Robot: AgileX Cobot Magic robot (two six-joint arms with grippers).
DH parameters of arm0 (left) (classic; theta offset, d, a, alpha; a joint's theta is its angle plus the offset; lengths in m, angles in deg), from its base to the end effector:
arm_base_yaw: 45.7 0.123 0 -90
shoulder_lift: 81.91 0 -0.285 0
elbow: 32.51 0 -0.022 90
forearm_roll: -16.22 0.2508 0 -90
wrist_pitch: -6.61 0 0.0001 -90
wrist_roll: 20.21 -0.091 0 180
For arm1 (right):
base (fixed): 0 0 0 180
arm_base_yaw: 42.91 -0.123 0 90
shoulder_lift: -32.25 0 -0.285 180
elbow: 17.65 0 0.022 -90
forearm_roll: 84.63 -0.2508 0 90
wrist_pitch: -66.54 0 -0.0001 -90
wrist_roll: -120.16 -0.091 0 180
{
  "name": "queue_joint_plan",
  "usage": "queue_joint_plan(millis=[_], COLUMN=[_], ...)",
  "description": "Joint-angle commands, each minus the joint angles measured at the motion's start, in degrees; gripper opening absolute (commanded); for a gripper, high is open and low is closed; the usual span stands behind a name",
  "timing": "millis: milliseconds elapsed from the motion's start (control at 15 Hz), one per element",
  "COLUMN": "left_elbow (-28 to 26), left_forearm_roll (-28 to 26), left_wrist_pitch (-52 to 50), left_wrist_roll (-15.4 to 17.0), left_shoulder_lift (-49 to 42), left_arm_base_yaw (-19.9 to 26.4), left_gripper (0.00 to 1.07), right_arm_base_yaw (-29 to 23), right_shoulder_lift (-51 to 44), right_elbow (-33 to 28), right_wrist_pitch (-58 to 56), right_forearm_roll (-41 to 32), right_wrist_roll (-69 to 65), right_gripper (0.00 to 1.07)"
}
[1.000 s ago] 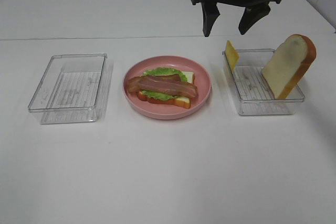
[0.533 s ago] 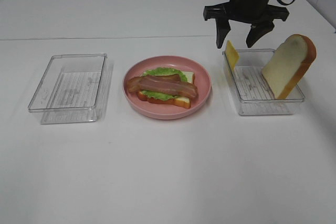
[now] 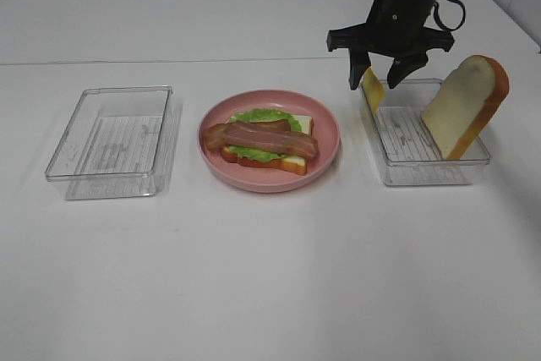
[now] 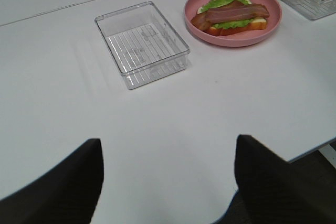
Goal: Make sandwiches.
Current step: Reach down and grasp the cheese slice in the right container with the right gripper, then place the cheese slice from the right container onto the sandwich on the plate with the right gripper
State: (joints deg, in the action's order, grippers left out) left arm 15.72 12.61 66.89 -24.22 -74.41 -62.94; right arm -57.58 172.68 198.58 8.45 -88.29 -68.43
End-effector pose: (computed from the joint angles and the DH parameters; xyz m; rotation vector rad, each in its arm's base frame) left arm -0.0072 -0.0030 0.2797 0.3773 1.9948 -0.2210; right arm 0.4784 0.1303 0.1778 -0.1149 2.8435 0.1723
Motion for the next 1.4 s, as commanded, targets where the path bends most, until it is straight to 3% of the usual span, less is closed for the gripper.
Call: queue_joint_plan(millis=[67, 333, 400, 933, 1133, 1200, 1267, 1400], left_elbow=[0.3, 0.3, 0.3, 0.3, 0.3, 0.3, 0.3, 0.3], left_forearm_roll=[0.1, 0.1, 0.1, 0.1, 0.1, 0.1, 0.1, 0.1], left_wrist_pitch=[-0.7, -0.7, -0.7, -0.7, -0.7, -0.7, -0.7, -0.7], left_wrist_roll=[0.5, 0.5, 0.5, 0.5, 0.5, 0.5, 0.5, 0.5], left_shoulder_lift=[-1.2, -1.2, -1.2, -1.2, -1.2, -1.2, -1.2, -1.2], left_arm_base_yaw=[0.0, 0.0, 0.0, 0.0, 0.0, 0.0, 0.0, 0.0], left_gripper=[0.68, 0.68, 0.68, 0.68, 0.68, 0.68, 0.68, 0.68], right_arm_base_yaw=[0.2, 0.2, 0.2, 0.1, -0.1, -0.1, -0.2, -0.9], right_shoulder_lift=[0.8, 1.1, 1.1, -4.0, -7.3, -7.7, -7.7, -7.7], right_elbow=[0.3, 0.3, 0.3, 5.2, 5.2, 5.2, 4.5, 2.5], right_wrist_pitch=[1.0, 0.6, 0.5, -3.8, -5.1, -7.6, -8.3, -7.7], right_forearm_roll=[1.0, 1.0, 1.0, -2.2, -10.7, -19.7, -24.2, -28.8], right_wrist_roll=[0.9, 0.5, 0.3, 0.4, 3.1, 7.1, 8.6, 11.1], right_gripper=[0.49, 0.03, 0.00, 0.00, 0.00, 0.00, 0.00, 0.00])
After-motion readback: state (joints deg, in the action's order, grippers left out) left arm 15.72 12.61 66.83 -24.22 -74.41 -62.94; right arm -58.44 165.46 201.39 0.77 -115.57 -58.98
